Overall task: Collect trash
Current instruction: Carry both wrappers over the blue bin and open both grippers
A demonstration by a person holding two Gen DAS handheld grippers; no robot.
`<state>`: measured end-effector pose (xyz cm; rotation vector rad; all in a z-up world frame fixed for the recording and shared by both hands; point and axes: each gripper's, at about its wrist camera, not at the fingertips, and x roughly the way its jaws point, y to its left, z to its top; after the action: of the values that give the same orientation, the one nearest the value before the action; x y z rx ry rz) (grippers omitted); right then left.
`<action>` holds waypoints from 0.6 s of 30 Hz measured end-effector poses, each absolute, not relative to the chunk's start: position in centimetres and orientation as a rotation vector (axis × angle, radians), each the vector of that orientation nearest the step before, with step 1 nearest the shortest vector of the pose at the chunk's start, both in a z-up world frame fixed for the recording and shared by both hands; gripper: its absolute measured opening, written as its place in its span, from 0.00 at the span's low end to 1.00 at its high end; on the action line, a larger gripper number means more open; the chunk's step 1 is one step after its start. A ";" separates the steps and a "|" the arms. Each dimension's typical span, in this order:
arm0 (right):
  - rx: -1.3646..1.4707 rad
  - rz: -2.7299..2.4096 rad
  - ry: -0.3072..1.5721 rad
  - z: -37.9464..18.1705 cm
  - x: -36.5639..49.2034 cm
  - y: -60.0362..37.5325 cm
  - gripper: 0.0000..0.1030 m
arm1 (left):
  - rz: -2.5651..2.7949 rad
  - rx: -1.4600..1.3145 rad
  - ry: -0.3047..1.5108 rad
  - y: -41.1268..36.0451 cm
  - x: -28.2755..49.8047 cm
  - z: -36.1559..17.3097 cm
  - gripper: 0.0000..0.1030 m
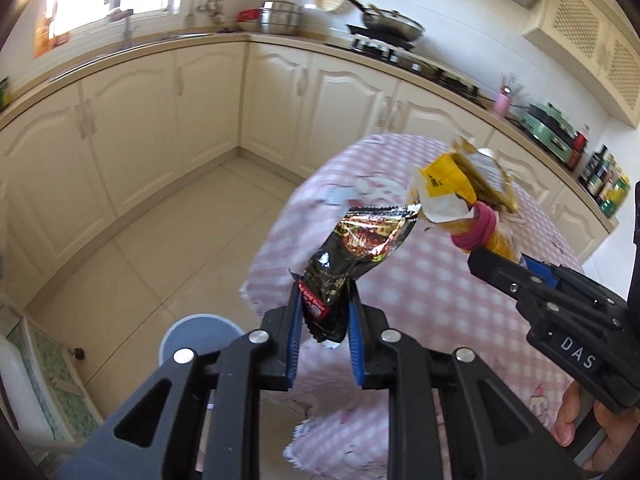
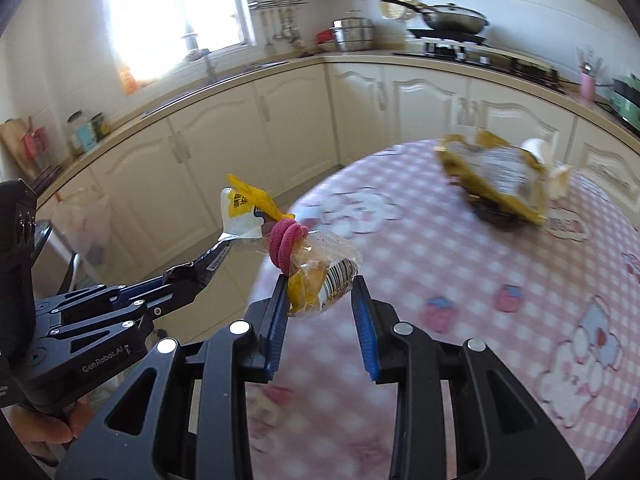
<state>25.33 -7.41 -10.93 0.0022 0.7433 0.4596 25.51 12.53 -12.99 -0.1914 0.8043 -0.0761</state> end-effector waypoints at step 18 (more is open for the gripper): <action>-0.042 0.632 0.805 -14.7 27.8 7.3 0.29 | 0.170 -0.313 0.850 27.7 25.7 -17.4 0.19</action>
<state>27.83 7.32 -14.68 -0.0421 0.8045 0.6322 25.70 27.70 -17.42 -0.3127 0.8498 0.1696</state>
